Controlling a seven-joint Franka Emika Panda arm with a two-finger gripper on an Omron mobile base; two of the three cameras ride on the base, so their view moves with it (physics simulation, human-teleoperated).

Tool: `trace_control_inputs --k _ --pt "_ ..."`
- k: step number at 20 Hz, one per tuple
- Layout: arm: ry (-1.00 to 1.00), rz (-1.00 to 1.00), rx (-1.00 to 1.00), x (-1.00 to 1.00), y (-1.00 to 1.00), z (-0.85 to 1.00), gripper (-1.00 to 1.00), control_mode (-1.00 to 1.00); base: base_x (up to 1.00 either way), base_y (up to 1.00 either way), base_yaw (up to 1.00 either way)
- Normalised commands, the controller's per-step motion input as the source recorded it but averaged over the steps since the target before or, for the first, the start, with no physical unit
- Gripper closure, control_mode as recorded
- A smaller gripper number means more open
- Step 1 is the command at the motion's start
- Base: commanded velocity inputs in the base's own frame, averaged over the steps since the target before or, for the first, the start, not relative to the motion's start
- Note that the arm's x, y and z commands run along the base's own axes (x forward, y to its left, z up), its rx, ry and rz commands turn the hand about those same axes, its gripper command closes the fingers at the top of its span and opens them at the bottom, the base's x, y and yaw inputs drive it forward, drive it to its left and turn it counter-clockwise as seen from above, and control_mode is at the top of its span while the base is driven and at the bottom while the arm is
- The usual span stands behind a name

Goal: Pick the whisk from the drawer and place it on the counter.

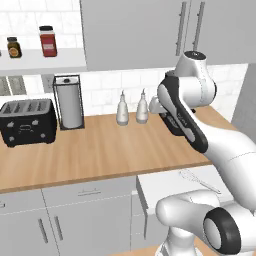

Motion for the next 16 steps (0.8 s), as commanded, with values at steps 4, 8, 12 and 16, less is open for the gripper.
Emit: trace_control_inputs --k 4,8,12,16 --pt "0.0 0.0 0.0 -0.06 0.0 0.0 -1.0 1.0 -0.04 0.0 0.0" --pt "0.0 0.0 0.0 0.0 0.0 0.0 -1.0 1.0 -0.59 -0.2 0.0" --pt "0.0 0.0 0.0 0.0 0.0 0.0 -1.0 1.0 -0.76 -0.62 -0.01" --pt "0.0 0.0 0.0 0.0 0.0 0.0 -1.0 1.0 -0.3 -0.53 -0.01"
